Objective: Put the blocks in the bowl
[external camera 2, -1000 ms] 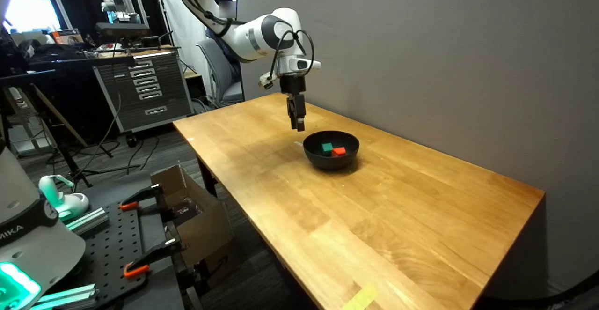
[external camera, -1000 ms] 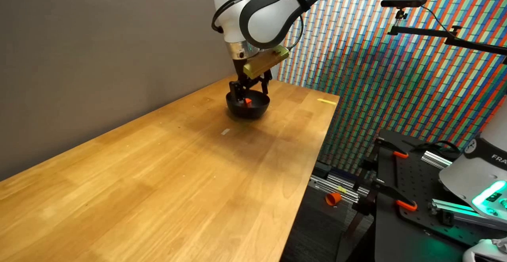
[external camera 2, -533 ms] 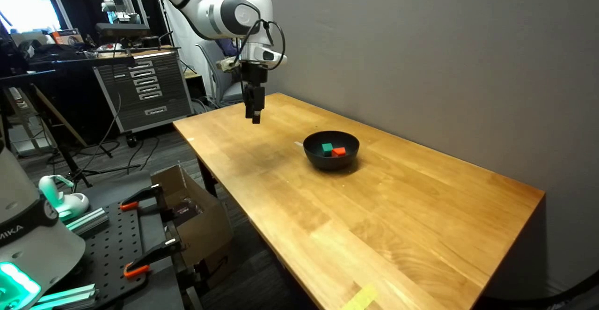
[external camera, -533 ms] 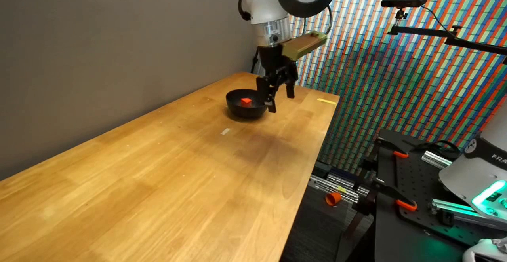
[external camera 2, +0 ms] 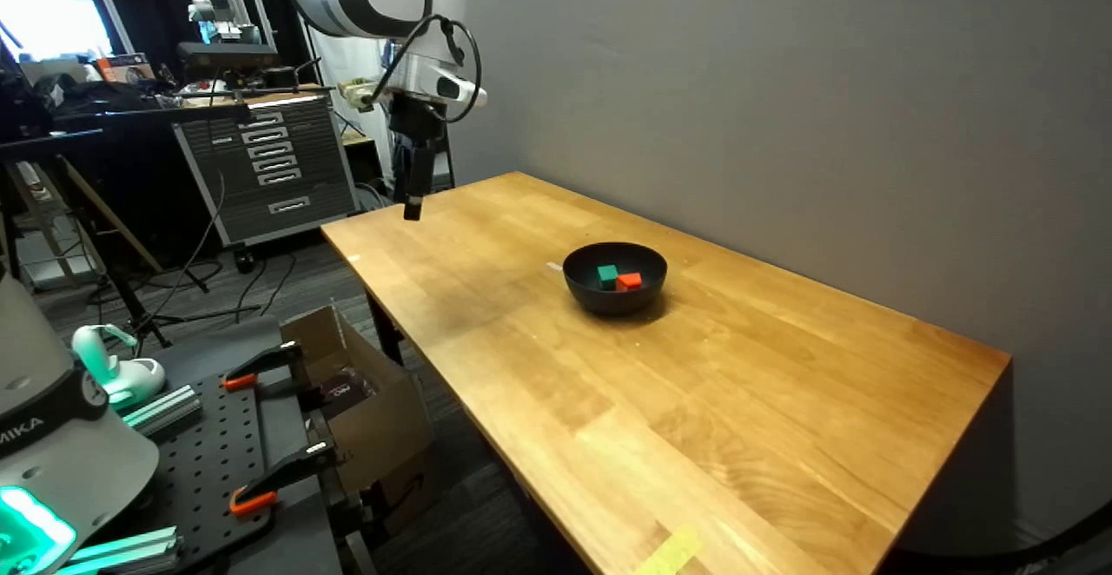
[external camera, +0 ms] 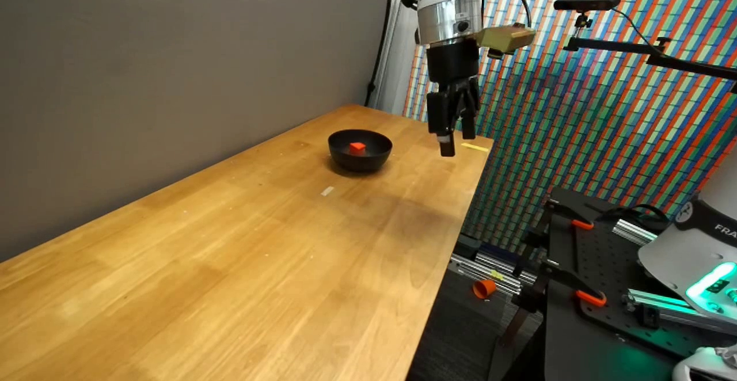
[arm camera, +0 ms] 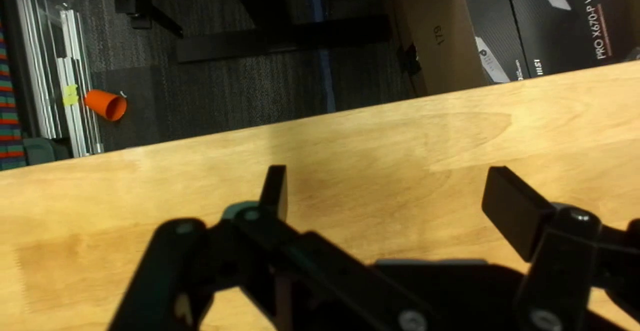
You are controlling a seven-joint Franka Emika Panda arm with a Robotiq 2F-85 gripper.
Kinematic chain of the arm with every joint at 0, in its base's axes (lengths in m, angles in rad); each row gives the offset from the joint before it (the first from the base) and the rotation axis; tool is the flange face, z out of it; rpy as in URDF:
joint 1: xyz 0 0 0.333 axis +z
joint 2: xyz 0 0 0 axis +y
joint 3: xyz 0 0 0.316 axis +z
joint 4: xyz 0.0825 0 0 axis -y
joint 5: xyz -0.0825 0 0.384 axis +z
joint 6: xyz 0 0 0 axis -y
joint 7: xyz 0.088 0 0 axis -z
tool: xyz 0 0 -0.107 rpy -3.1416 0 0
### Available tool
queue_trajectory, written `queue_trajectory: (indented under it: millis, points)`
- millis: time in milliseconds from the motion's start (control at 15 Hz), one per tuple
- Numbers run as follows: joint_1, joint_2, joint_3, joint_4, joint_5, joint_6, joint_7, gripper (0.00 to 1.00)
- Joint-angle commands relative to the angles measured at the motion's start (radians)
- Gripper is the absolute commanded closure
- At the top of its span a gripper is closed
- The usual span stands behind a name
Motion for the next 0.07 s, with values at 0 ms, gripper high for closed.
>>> queue_trajectory:
  millis: [0]
  points:
    - [-0.023, 0.001, 0.023, 0.0, -0.001, -0.002, 0.0, 0.0]
